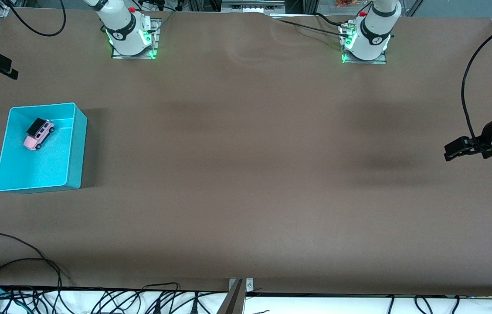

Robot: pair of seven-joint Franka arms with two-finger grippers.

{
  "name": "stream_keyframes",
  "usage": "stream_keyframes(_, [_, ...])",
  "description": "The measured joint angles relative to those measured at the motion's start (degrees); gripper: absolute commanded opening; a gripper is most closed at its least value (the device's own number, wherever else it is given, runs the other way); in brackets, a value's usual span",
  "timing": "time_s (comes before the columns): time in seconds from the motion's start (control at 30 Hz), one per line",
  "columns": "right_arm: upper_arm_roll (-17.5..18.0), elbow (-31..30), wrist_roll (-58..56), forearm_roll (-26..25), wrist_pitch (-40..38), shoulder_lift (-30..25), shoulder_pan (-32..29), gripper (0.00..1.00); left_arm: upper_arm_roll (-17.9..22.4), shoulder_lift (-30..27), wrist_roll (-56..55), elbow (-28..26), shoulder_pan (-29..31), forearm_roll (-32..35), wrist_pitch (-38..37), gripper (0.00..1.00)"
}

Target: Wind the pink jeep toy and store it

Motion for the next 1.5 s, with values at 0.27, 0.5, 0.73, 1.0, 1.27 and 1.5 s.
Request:
stream_keyframes(0.27, [0.03,0.21,0.00,0.02,0.00,0.31,0.01,1.00,0.00,0.00,0.00,0.00,0.00,0.00,0.00,1.00])
stream_keyframes(0.5, [0.15,0.28,0.04,0.15,0.09,0.47,0.33,1.00,0.00,0.00,0.00,0.00,0.00,0.00,0.00,1.00])
stream_keyframes(0.73, [0.26,0.54,0.06,0.16,0.23,0.81,0.84,1.00,0.00,0.00,0.00,0.00,0.00,-1.11,0.00,1.00])
stream_keyframes(1.0, [0.26,0.77,0.06,0.16,2.04,0.84,0.85,1.00,0.00,0.00,0.00,0.00,0.00,-1.18,0.00,1.00])
stream_keyframes(1.27, [0.26,0.77,0.05,0.17,3.13,1.09,0.86,1.00,0.00,0.00,0.00,0.00,0.00,-1.18,0.00,1.00])
stream_keyframes(1.5, [0.26,0.78,0.05,0.17,3.81,1.14,0.86,1.00,0.00,0.00,0.00,0.00,0.00,-1.18,0.00,1.00])
